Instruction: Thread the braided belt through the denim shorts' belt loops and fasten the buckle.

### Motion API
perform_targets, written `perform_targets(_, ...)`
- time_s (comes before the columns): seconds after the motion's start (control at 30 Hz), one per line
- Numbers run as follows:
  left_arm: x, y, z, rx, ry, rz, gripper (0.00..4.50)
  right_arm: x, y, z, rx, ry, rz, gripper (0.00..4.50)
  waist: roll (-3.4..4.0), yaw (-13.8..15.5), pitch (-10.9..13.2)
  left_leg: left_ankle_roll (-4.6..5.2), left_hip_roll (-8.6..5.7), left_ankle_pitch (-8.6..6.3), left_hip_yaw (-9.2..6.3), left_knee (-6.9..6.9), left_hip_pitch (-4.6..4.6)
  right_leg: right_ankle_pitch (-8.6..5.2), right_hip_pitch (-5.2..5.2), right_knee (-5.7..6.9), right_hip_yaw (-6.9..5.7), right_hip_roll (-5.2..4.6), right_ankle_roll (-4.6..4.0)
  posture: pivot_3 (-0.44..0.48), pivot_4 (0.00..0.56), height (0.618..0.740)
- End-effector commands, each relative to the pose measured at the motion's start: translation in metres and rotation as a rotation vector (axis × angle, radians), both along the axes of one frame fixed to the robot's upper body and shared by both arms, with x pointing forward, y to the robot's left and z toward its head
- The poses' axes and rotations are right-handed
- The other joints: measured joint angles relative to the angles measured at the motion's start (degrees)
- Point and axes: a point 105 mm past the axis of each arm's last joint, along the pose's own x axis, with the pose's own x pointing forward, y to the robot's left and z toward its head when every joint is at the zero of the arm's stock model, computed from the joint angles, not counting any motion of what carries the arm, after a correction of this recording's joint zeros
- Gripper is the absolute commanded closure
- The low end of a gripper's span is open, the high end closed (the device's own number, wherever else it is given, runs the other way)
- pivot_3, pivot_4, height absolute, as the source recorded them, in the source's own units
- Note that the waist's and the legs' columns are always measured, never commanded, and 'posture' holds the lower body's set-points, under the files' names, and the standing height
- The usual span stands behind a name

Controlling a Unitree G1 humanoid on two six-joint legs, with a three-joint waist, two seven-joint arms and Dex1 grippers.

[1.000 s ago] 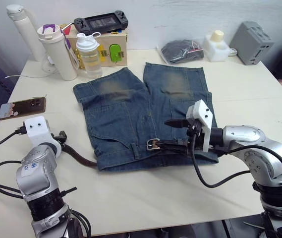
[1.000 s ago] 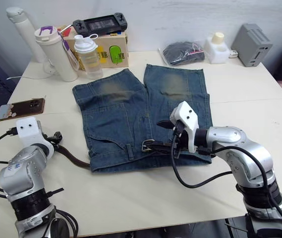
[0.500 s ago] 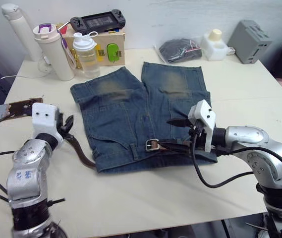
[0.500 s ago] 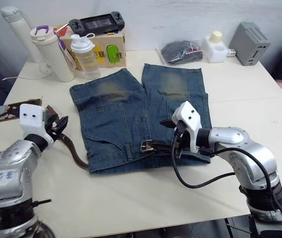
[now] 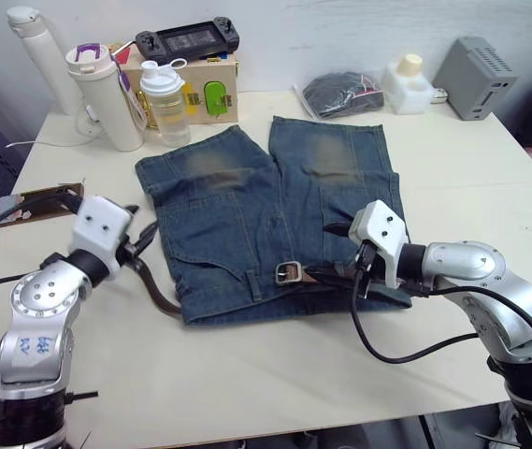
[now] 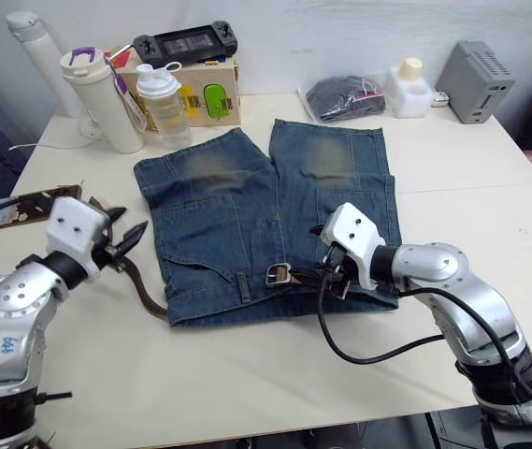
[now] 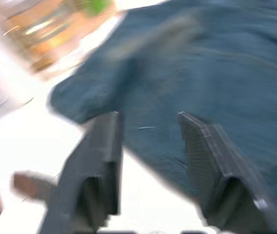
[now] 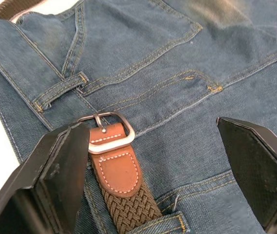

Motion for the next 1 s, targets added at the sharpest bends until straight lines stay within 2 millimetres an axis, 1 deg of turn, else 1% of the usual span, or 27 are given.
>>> perform_targets(0.03, 0.004, 0.013, 0.005, -0.091, 0.020, 0.168, 0.42, -0.005, 0.004, 0.007, 0.007, -0.048, 0.014, 0.00, -0.01, -0.1, 0.0, 0.01, -0.01, 0.00, 0.01, 0.00, 0.00, 0.01, 0.01, -0.01, 0.01, 0.00, 0.02, 0.000, 0.150, 0.687)
perform_targets(0.07, 0.007, 0.016, 0.001, -0.095, 0.046, 0.211, 0.04, -0.005, 0.004, 0.007, 0.009, -0.046, 0.013, 0.00, -0.01, -0.1, 0.0, 0.01, -0.01, 0.00, 0.03, -0.01, 0.01, 0.01, 0.01, 0.00, 0.01, 0.02, 0.02, 0.000, 0.150, 0.687)
perform_targets(0.1, 0.008, 0.018, -0.002, -0.096, 0.065, 0.239, 0.04, -0.005, 0.004, 0.007, 0.010, -0.044, 0.012, 0.00, -0.01, -0.2, 0.0, 0.01, -0.01, 0.00, 0.03, -0.01, 0.01, 0.01, 0.00, -0.01, 0.01, 0.03, 0.02, 0.000, 0.150, 0.687)
perform_targets(0.17, 0.010, 0.024, -0.014, -0.082, 0.124, 0.308, 0.04, -0.006, 0.005, 0.006, 0.015, -0.041, 0.012, 0.00, -0.04, -0.3, 0.0, 0.01, 0.00, 0.00, 0.03, -0.03, 0.01, 0.01, -0.01, -0.01, 0.02, 0.06, 0.02, 0.000, 0.150, 0.687)
perform_targets(0.33, 0.011, 0.040, -0.024, -0.098, 0.158, 0.420, 0.04, -0.006, 0.004, 0.004, 0.012, -0.031, 0.002, 0.00, -0.05, -0.2, 0.0, -0.01, 0.04, 0.01, 0.03, 0.00, 0.04, 0.00, -0.01, 0.04, 0.04, 0.07, 0.01, 0.000, 0.150, 0.687)
perform_targets(0.43, 0.010, 0.049, -0.038, -0.179, 0.211, 0.470, 0.04, -0.006, 0.004, 0.003, 0.011, -0.024, -0.005, 0.00, -0.06, -0.2, 0.0, -0.01, 0.04, 0.01, 0.03, -0.01, 0.04, 0.00, -0.01, 0.01, 0.05, 0.05, 0.01, 0.000, 0.150, 0.687)
perform_targets(0.5, 0.010, 0.048, -0.049, -0.238, 0.248, 0.475, 0.04, -0.007, 0.004, 0.003, 0.013, -0.020, -0.008, 0.00, -0.07, -0.1, 0.0, -0.01, 0.04, 0.01, 0.01, 0.00, 0.04, 0.01, 0.00, 0.01, 0.04, 0.05, 0.01, 0.000, 0.150, 0.687)
perform_targets(0.63, 0.011, 0.035, -0.065, -0.326, 0.325, 0.443, 0.04, -0.008, 0.004, 0.004, 0.017, -0.013, -0.012, 0.00, -0.11, 0.0, 0.1, -0.02, 0.04, 0.01, 0.01, 0.03, 0.03, 0.01, 0.01, 0.02, 0.04, 0.04, 0.01, 0.000, 0.150, 0.687)
perform_targets(0.73, 0.011, 0.031, -0.071, -0.368, 0.349, 0.432, 0.85, -0.008, 0.004, 0.004, 0.017, -0.011, -0.012, 0.00, -0.12, -0.1, 0.1, -0.02, 0.03, 0.01, 0.01, 0.07, 0.04, 0.01, 0.02, 0.06, 0.05, 0.04, 0.01, 0.000, 0.150, 0.687)
perform_targets(0.77, 0.012, 0.030, -0.072, -0.383, 0.351, 0.430, 1.31, -0.008, 0.004, 0.004, 0.017, -0.010, -0.012, 0.00, -0.12, -0.1, 0.1, -0.02, 0.03, 0.01, 0.02, 0.07, 0.05, 0.01, 0.02, 0.08, 0.05, 0.04, 0.01, 0.000, 0.150, 0.687)
perform_targets(0.83, 0.013, 0.029, -0.070, -0.395, 0.346, 0.426, 2.04, -0.008, 0.004, 0.004, 0.015, -0.010, -0.014, 0.00, -0.12, -0.1, 0.1, -0.02, 0.03, 0.01, 0.02, 0.07, 0.05, 0.01, 0.01, 0.08, 0.05, 0.04, 0.01, 0.000, 0.150, 0.687)
perform_targets(0.87, 0.013, 0.029, -0.069, -0.395, 0.344, 0.427, 2.23, -0.008, 0.004, 0.004, 0.014, -0.010, -0.015, 0.00, -0.12, -0.1, 0.1, -0.02, 0.03, 0.01, 0.02, 0.07, 0.05, 0.00, 0.02, 0.08, 0.05, 0.04, 0.01, 0.000, 0.150, 0.687)
perform_targets(0.93, 0.013, 0.031, -0.068, -0.404, 0.344, 0.431, 3.07, -0.008, 0.003, 0.004, 0.013, -0.012, -0.019, 0.00, -0.12, -0.1, 0.1, -0.02, 0.03, 0.01, 0.02, 0.07, 0.05, 0.00, 0.01, 0.08, 0.05, 0.04, 0.01, 0.000, 0.150, 0.687)
perform_targets(0.97, 0.013, 0.032, -0.067, -0.408, 0.344, 0.433, 3.32, -0.008, 0.003, 0.004, 0.014, -0.014, -0.021, 0.00, -0.12, -0.1, 0.1, -0.02, 0.03, 0.00, 0.02, 0.07, 0.05, 0.01, 0.01, 0.08, 0.05, 0.04, 0.01, 0.000, 0.150, 0.687)
perform_targets(1.0, 0.013, 0.033, -0.066, -0.405, 0.339, 0.435, 3.32, -0.008, 0.003, 0.005, 0.015, -0.015, -0.023, 0.00, -0.12, -0.1, 0.1, -0.02, 0.03, 0.01, 0.02, 0.07, 0.05, 0.00, 0.01, 0.08, 0.05, 0.05, 0.01, 0.000, 0.150, 0.687)
